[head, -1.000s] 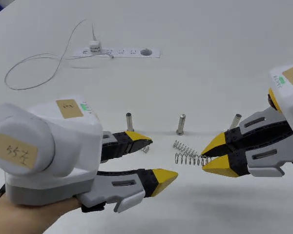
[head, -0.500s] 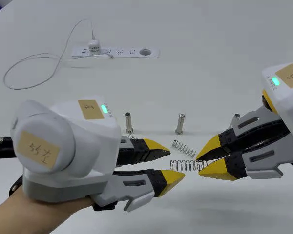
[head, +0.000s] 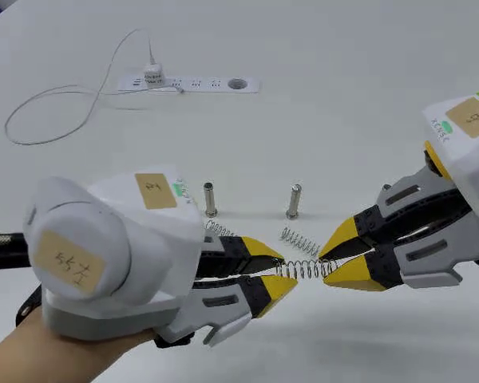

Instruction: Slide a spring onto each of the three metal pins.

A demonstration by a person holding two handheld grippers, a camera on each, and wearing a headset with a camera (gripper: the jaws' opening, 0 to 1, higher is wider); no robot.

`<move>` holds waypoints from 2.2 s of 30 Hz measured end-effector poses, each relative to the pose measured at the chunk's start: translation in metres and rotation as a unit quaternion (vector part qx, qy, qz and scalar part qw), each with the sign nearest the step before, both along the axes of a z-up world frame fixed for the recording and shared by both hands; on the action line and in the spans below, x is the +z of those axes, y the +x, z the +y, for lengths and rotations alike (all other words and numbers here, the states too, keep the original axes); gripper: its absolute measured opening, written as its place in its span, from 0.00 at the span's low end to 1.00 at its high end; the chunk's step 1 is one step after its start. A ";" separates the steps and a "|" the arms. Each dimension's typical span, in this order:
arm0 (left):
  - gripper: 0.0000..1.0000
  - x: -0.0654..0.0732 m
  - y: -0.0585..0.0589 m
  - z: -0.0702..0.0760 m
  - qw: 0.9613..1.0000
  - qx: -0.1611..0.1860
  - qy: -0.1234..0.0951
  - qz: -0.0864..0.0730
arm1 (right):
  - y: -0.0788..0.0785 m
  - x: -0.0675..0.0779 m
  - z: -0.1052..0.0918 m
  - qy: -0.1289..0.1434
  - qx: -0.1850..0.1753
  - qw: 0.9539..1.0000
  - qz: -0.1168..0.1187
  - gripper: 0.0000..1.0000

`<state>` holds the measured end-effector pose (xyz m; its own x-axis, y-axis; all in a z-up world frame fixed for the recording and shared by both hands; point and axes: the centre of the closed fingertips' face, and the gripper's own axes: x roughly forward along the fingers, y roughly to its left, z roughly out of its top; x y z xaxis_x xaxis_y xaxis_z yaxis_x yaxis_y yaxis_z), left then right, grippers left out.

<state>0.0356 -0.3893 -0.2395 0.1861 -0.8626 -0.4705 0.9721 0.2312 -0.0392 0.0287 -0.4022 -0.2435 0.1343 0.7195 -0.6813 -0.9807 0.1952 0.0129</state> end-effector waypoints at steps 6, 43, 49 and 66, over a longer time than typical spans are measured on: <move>0.11 0.009 0.002 0.000 1.000 0.003 -0.031 -0.001 | 0.005 0.009 -0.004 0.025 -0.011 1.000 0.005 0.12; 0.10 0.035 0.040 0.010 0.983 0.134 -0.116 -0.034 | 0.055 0.038 -0.007 0.240 -0.271 0.922 0.141 0.25; 0.10 0.042 0.039 0.009 0.978 0.138 -0.155 -0.010 | 0.052 0.047 -0.003 0.265 -0.258 0.917 0.152 0.24; 0.11 0.039 0.036 0.006 0.978 0.133 -0.163 0.009 | 0.052 0.062 0.001 0.297 -0.253 0.908 0.154 0.15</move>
<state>0.0714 -0.3834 -0.2002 0.4190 -0.8893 -0.1835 0.8777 0.4484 -0.1688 0.0809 -0.4015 -0.1817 0.4192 0.8716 -0.2540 -0.7000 0.4885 0.5210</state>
